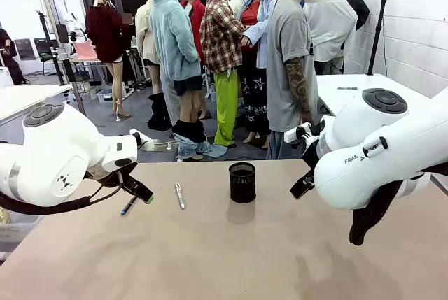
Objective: Place the pens into the pen holder.
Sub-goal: Pick up a writing instrument from the table and place it into the Pen holder.
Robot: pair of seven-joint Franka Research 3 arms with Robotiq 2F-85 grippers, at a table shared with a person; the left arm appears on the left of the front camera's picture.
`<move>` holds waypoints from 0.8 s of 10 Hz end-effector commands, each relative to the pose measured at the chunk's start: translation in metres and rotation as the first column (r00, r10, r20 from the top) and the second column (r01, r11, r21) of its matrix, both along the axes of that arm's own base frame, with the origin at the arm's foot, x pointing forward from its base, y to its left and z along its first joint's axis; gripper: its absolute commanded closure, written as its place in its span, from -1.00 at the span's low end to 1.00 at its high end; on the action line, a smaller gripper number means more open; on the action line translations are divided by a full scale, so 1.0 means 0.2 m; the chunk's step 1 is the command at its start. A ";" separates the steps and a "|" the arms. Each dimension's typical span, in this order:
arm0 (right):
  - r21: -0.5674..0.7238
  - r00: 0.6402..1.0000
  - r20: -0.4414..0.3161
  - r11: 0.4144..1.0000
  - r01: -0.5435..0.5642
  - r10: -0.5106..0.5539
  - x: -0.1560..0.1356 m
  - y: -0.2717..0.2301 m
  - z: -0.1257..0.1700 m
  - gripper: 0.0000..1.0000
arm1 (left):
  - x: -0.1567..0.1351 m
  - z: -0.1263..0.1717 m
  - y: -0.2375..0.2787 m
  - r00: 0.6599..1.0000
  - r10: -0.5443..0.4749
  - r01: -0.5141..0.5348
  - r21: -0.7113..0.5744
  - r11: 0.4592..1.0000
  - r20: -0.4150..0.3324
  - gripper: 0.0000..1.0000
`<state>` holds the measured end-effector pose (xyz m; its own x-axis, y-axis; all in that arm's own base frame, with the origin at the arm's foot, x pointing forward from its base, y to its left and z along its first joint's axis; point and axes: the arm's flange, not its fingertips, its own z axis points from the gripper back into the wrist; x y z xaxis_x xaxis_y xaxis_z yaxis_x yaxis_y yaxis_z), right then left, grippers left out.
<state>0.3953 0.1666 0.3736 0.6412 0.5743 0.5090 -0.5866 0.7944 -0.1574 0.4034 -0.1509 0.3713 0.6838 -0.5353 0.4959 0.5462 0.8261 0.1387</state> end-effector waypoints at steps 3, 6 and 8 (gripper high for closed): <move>0.000 1.000 0.000 1.000 0.000 0.000 0.00 0.00 0.00 -1.00 | 0.00 0.00 0.00 1.000 0.000 0.000 0.000 1.000 0.000 -1.00; 0.000 1.000 0.000 1.000 0.000 0.000 0.00 0.00 0.00 -1.00 | 0.00 0.00 0.00 1.000 0.000 0.000 0.000 1.000 0.000 -1.00; 0.000 1.000 0.000 1.000 0.000 0.000 0.00 0.00 0.00 -1.00 | 0.00 0.00 0.00 1.000 0.000 0.000 0.000 1.000 0.000 -1.00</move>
<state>0.3953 0.1664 0.3736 0.6414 0.5741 0.5090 -0.5863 0.7946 -0.1575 0.4030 -0.1519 0.3713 0.6824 -0.5373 0.4956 0.5480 0.8247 0.1395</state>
